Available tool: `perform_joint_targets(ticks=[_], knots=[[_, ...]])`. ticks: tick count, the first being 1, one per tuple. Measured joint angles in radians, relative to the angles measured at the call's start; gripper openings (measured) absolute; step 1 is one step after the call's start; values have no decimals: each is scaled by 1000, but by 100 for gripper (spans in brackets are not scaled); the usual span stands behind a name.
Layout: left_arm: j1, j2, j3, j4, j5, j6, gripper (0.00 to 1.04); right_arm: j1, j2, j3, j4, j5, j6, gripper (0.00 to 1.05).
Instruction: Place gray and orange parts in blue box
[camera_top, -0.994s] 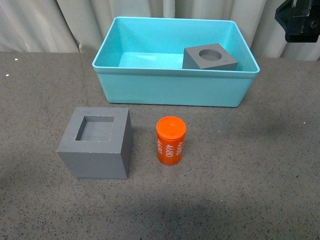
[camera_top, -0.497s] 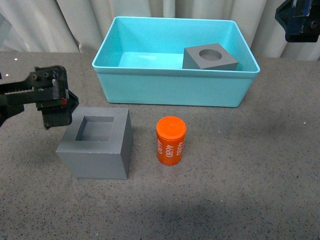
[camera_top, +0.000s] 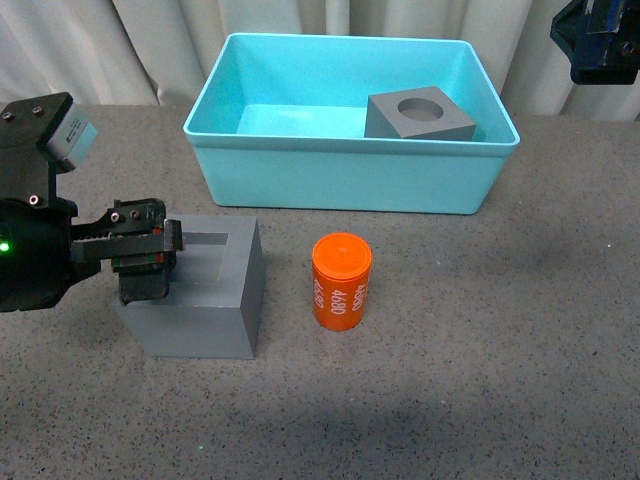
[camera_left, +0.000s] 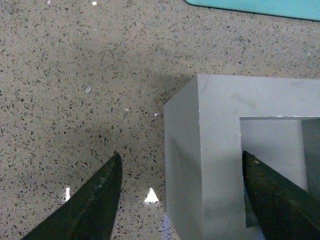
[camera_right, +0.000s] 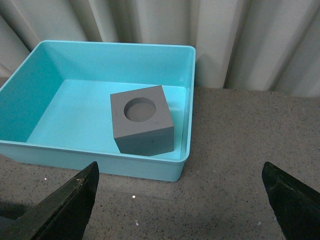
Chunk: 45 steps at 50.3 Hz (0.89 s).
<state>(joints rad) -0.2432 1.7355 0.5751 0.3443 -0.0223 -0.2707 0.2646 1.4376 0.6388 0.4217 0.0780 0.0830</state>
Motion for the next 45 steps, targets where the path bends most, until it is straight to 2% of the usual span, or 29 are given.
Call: perform_joint_targets(ticks=[2, 11, 14, 31, 45], knots=[[-1, 3, 0, 0, 0, 0, 66, 0, 0, 0, 0, 0, 0, 95], [-14, 4, 5, 0, 11, -13, 30, 0, 0, 0, 0, 0, 0, 95], [-16, -2, 5, 0, -2, -8, 22, 0, 0, 0, 0, 0, 0, 95], [-27, -139, 11, -55, -55, -21, 18, 0, 0, 0, 0, 0, 0, 95], [-61, -145, 244, -16, -71, -99, 18, 0, 0, 0, 0, 0, 0, 95]])
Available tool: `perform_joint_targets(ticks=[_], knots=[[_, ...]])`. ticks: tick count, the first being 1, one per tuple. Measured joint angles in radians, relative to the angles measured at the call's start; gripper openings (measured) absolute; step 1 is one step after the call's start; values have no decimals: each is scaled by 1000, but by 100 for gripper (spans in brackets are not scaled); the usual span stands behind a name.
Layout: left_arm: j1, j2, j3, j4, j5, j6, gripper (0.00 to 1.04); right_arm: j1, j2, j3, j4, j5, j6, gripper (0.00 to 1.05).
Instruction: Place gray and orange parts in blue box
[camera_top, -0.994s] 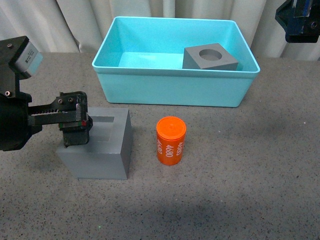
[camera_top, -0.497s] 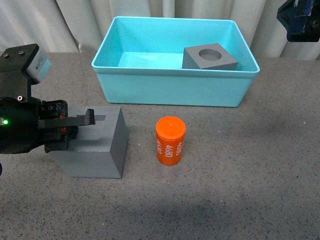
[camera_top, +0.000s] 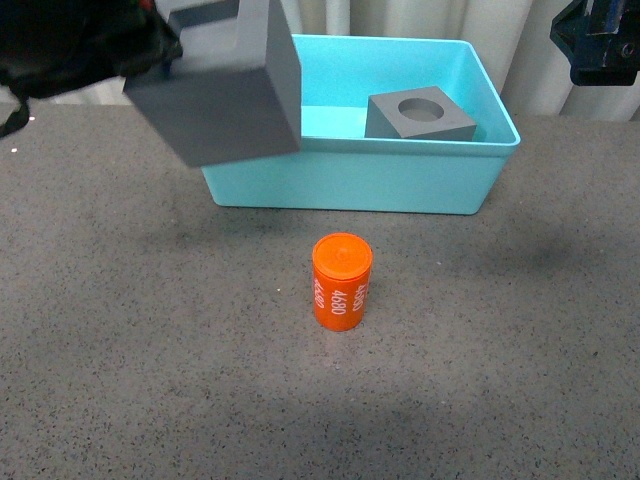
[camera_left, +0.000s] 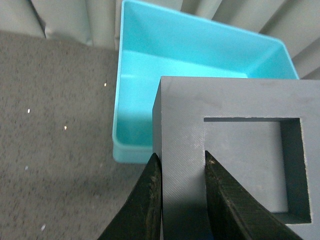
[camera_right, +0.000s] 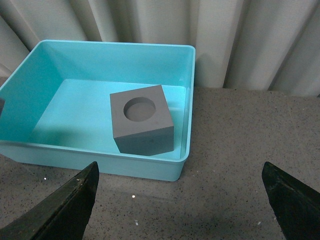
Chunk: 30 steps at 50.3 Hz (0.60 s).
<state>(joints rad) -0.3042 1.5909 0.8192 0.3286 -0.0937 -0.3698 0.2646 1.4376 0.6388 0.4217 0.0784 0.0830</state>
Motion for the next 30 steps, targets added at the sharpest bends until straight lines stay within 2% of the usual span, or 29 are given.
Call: perform_joint_targets(ticks=[14, 30], knots=[[29, 264, 253, 76, -26, -7, 18, 0, 0, 0, 0, 0, 0, 95], [54, 443, 372, 60, -52, 9, 18, 0, 0, 0, 0, 0, 0, 95]])
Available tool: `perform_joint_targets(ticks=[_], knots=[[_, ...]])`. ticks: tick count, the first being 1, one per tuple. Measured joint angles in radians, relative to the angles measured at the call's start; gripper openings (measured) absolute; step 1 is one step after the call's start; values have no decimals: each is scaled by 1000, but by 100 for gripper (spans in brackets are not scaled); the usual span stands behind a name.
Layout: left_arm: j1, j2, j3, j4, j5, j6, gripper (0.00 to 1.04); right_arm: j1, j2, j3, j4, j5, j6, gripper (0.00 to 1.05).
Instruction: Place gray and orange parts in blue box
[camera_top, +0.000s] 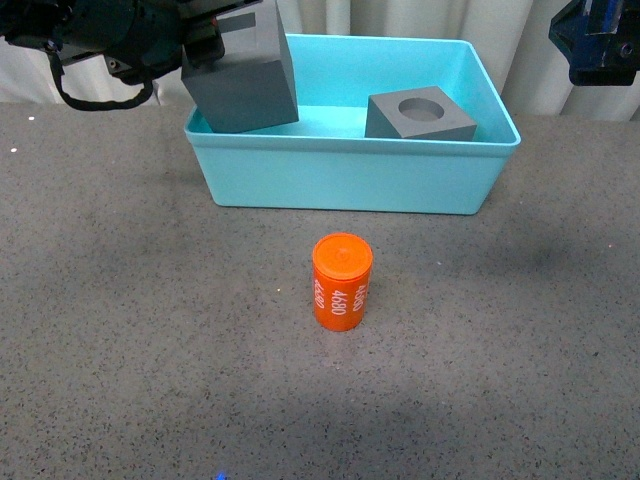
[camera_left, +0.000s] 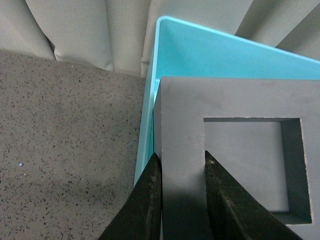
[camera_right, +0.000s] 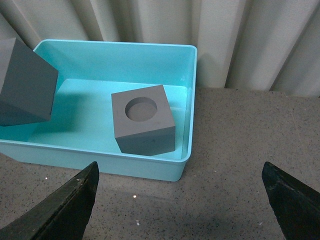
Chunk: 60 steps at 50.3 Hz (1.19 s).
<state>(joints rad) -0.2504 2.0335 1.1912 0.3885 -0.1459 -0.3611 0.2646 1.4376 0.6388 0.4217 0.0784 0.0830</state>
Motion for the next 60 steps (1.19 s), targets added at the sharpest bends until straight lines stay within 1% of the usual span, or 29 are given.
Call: perform_joint_targets(ticks=[7, 12, 15, 31, 36, 41, 43, 48, 50, 58, 60], knots=[[0, 28, 17, -16, -1, 14, 18, 0, 0, 0, 0, 0, 0, 95], [-5, 47, 42, -70, 5, 14, 18, 0, 0, 0, 0, 0, 0, 95], [-8, 53, 42, -76, 10, 15, 18, 0, 0, 0, 0, 0, 0, 95], [-23, 63, 53, -123, -9, 19, 19, 0, 0, 0, 0, 0, 0, 95], [-26, 63, 54, -125, -12, 16, 30, 0, 0, 0, 0, 0, 0, 95], [-30, 54, 53, -116, -20, -2, 45, 0, 0, 0, 0, 0, 0, 95], [-31, 51, 51, -113, -25, -4, 48, 0, 0, 0, 0, 0, 0, 95], [-32, 26, 32, -85, -34, -22, 63, 0, 0, 0, 0, 0, 0, 95], [-33, 18, 25, -78, -39, -27, 66, 0, 0, 0, 0, 0, 0, 95], [-34, -46, -32, -10, -64, -35, 88, 0, 0, 0, 0, 0, 0, 95], [-34, -75, -56, 12, -61, -42, 95, 0, 0, 0, 0, 0, 0, 95]])
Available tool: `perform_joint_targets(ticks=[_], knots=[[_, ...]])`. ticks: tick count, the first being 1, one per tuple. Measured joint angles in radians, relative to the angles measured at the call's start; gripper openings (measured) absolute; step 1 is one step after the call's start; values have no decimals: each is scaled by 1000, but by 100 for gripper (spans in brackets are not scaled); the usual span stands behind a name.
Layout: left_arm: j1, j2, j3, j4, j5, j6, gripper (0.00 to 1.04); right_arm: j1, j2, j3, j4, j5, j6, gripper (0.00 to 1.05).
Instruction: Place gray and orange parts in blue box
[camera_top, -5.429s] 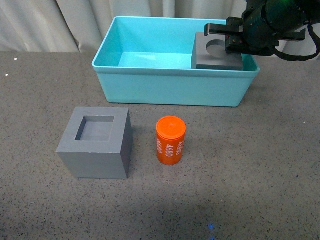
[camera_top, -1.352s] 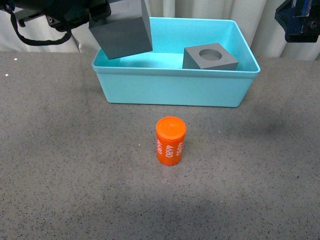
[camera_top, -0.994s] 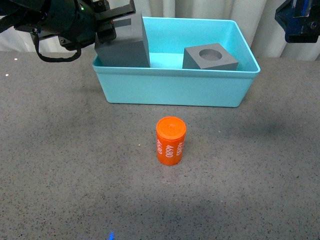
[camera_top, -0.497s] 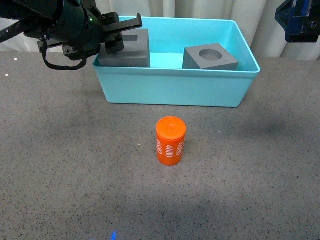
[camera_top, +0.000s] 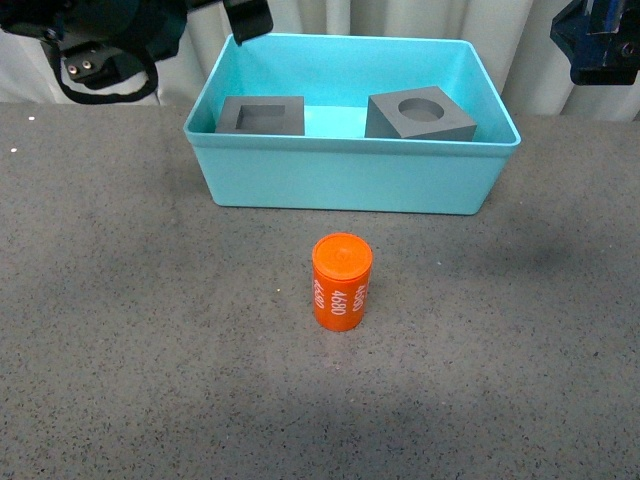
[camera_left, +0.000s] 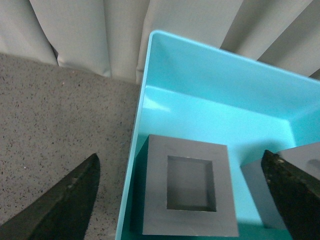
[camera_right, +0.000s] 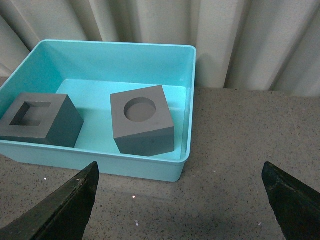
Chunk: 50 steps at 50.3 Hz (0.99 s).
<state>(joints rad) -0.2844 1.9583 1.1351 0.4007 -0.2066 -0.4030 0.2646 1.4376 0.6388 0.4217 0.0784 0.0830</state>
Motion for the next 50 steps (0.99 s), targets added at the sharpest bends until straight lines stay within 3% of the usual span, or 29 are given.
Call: perform_joint_targets(ticks=[3, 13, 25, 34, 50], knots=[[0, -33, -29, 28, -3, 1, 100, 0, 0, 0, 0, 0, 0, 95], [-3, -185, -196, 178, -63, 54, 98, 0, 0, 0, 0, 0, 0, 95], [-1, -434, -543, 281, -72, 94, 98, 0, 0, 0, 0, 0, 0, 95], [21, -689, -755, 219, -70, 86, 98, 0, 0, 0, 0, 0, 0, 95], [76, -947, -908, 99, -85, 74, 98, 0, 0, 0, 0, 0, 0, 95]])
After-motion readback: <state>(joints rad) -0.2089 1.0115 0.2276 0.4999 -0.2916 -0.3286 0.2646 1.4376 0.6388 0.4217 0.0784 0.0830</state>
